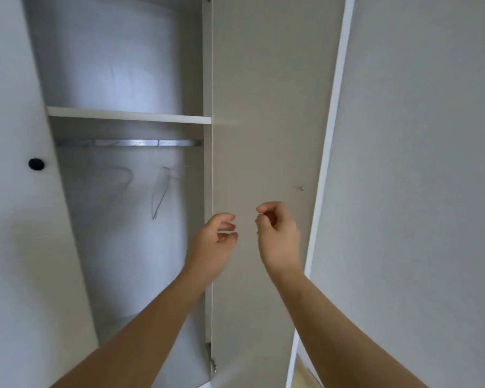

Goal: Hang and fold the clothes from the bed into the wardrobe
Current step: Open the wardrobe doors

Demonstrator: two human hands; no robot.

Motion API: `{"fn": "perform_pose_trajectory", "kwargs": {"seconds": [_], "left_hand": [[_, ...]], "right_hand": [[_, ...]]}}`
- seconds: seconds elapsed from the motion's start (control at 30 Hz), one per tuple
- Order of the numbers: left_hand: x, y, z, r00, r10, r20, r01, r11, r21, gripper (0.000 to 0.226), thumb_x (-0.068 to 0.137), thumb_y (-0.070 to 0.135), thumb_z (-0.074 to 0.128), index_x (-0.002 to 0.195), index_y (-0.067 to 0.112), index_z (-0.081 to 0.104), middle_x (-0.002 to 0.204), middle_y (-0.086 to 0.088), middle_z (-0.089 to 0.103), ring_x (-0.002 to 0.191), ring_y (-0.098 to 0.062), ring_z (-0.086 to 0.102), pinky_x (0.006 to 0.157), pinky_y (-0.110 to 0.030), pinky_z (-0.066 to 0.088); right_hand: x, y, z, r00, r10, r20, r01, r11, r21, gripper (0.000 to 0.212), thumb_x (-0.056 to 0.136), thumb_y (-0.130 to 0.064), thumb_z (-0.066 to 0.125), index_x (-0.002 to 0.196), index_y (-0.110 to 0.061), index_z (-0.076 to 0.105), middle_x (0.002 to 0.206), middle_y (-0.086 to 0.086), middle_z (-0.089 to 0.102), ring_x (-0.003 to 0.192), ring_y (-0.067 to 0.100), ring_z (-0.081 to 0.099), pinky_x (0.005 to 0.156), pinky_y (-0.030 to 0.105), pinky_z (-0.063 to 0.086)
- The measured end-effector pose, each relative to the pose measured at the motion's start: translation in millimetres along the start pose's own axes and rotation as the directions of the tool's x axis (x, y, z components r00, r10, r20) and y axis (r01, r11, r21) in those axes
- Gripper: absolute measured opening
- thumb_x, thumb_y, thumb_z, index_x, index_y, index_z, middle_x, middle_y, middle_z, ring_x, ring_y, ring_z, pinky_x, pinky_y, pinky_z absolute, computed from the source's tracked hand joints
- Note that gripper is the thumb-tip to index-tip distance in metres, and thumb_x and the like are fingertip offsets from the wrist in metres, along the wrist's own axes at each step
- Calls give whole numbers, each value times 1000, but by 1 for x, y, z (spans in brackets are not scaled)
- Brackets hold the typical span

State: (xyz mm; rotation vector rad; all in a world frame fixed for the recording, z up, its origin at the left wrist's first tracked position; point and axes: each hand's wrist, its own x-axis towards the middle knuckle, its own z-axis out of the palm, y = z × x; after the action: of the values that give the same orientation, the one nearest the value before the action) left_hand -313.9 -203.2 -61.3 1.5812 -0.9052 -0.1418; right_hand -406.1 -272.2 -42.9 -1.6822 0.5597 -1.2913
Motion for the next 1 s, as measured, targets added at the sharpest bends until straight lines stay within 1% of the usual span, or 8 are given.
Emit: {"fn": "perform_pose_trajectory", "kwargs": {"seconds": [0.17, 0.27, 0.37, 0.53, 0.67, 0.73, 0.87, 1.0], "left_hand": [[11, -28, -74, 992, -8, -125, 31, 983, 179, 27, 89, 19, 56, 110, 34, 50, 91, 19, 61, 80, 0, 58, 61, -13, 41], [22, -45, -121, 982, -43, -185, 88, 967, 241, 25, 89, 19, 57, 105, 35, 47, 97, 10, 61, 76, 2, 56, 59, -14, 44], [32, -59, -168, 978, -91, -188, 145, 944, 297, 25, 90, 21, 57, 112, 29, 47, 99, 7, 56, 75, 2, 54, 58, -11, 44], [58, -77, -248, 954, -56, -295, 184, 886, 425, 25, 88, 16, 57, 113, 19, 56, 98, 2, 58, 81, -11, 56, 64, -17, 38], [86, -92, -299, 944, 6, -329, 183, 822, 540, 31, 87, 14, 55, 118, 21, 55, 97, 2, 54, 82, -11, 52, 72, -18, 34], [102, -99, -317, 947, 66, -314, 148, 778, 610, 37, 87, 14, 55, 124, 20, 51, 107, -2, 54, 85, -12, 51, 76, -20, 36], [138, -109, -338, 963, 144, -229, 78, 662, 745, 54, 88, 15, 54, 139, 17, 38, 131, -7, 43, 107, -24, 51, 88, -30, 42], [169, -110, -343, 932, 261, -252, 40, 615, 787, 52, 87, 12, 54, 138, 17, 41, 129, -5, 45, 110, -23, 48, 84, -30, 43]], "right_hand": [[0, 5, 70, 979, 73, 192, -69, 997, -29, 22, 88, -3, 43, 85, -24, 50, 69, -8, 53, 58, 10, 48, 54, 19, 40], [-2, 3, 118, 958, 44, 282, -38, 999, -26, 24, 88, -2, 43, 84, -26, 50, 67, -9, 51, 53, 8, 45, 46, 13, 37], [-1, 0, 170, 936, 23, 350, -19, 1000, -14, 20, 89, -4, 46, 89, -23, 51, 72, -10, 52, 54, 6, 46, 44, 9, 36], [-1, -6, 257, 879, 54, 474, -58, 998, -6, 17, 91, -8, 46, 96, -22, 53, 78, -11, 53, 62, 12, 52, 53, 19, 43], [3, -7, 310, 866, 99, 491, -98, 995, -28, 16, 90, -10, 45, 95, -23, 53, 77, -12, 54, 61, 13, 52, 46, 16, 38], [6, -6, 330, 865, 115, 489, -119, 993, -22, 15, 90, -10, 45, 95, -22, 54, 74, -11, 55, 60, 12, 51, 47, 15, 38], [10, 2, 357, 869, 154, 470, -157, 987, -32, 16, 89, -9, 46, 93, -22, 54, 71, -9, 55, 60, 13, 51, 47, 16, 38], [16, 12, 366, 882, 164, 442, -146, 986, -74, 17, 89, -10, 46, 90, -26, 53, 76, -10, 56, 62, 15, 52, 48, 18, 38]]}}
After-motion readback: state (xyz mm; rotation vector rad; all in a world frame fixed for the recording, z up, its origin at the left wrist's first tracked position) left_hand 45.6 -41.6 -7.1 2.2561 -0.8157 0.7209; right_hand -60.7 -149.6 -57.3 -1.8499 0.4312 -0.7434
